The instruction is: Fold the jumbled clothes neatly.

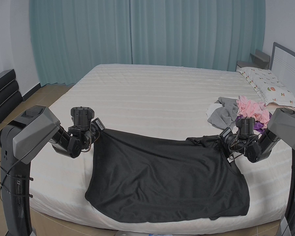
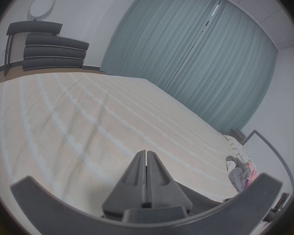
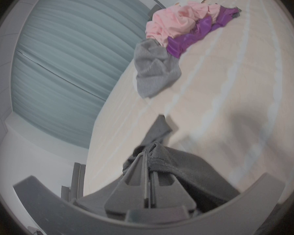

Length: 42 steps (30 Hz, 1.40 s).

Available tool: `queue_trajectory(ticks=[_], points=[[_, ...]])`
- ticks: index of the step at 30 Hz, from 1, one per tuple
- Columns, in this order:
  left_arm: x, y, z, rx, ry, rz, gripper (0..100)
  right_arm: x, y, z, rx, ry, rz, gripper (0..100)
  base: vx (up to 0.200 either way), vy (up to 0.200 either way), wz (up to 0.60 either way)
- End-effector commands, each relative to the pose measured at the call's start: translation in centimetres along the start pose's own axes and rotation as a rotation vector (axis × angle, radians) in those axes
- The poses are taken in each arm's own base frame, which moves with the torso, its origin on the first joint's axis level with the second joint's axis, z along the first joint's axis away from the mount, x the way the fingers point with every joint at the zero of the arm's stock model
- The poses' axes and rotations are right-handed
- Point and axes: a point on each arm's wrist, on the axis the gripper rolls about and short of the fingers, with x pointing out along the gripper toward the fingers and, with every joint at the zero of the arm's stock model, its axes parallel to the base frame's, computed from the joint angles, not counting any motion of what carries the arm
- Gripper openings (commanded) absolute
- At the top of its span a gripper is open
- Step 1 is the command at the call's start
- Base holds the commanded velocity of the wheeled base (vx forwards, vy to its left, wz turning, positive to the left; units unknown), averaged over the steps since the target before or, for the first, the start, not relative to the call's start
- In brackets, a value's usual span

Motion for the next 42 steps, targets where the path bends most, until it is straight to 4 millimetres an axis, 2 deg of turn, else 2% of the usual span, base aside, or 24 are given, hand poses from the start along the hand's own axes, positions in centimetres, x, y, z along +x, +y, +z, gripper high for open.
queue_trajectory(ticks=[1,4,9,13,17,20,22,29,35,39,40,42], points=[[1.5,0.4,-0.1,0.005,-0.018,0.003,0,0.3,0.5,2.4,0.016,-0.061,0.028,0,0.000,0.000,0.00],[3.2,0.4,0.3,-0.007,-0.052,-0.004,0,0.9,0.3,4.1,0.030,-0.094,0.018,0,0.000,0.000,0.00],[4.5,0.4,0.5,-0.015,-0.081,-0.015,0,1.7,-0.6,5.4,0.047,-0.111,-0.008,0,0.000,0.000,0.00],[5.7,0.0,2.1,-0.036,-0.147,-0.039,0,2.4,-1.7,6.6,0.064,-0.139,-0.020,0,0.000,0.000,0.00],[5.9,0.0,3.2,-0.043,-0.179,-0.047,0,3.0,-2.6,6.9,0.073,-0.155,-0.037,0,0.000,0.000,0.00],[6.2,0.2,3.4,-0.026,-0.173,-0.034,0,3.7,-3.3,6.6,0.075,-0.154,-0.041,0,0.000,0.000,0.00],[7.0,0.7,2.7,-0.016,-0.158,-0.023,0,4.4,-3.7,6.5,0.073,-0.165,-0.024,0,0.000,0.000,0.00],[8.4,1.5,0.3,0.013,-0.117,-0.003,0,4.9,-3.7,6.2,0.066,-0.186,0.013,0,0.000,0.000,0.00],[9.2,2.1,-1.9,0.026,-0.077,0.009,0,5.0,-4.1,5.6,0.065,-0.171,-0.001,0,0.000,0.000,0.00],[9.2,2.2,-2.6,0.028,-0.062,0.011,0,5.1,-4.4,5.4,0.063,-0.164,-0.010,0,0.000,0.000,0.00],[9.2,2.1,-2.7,0.027,-0.060,0.010,100,5.0,-4.6,5.2,0.062,-0.156,-0.015,0,0.000,0.000,0.00],[9.2,2.2,-2.7,0.028,-0.058,0.012,100,4.9,-4.8,5.0,0.060,-0.147,-0.019,0,0.000,0.000,0.00]])
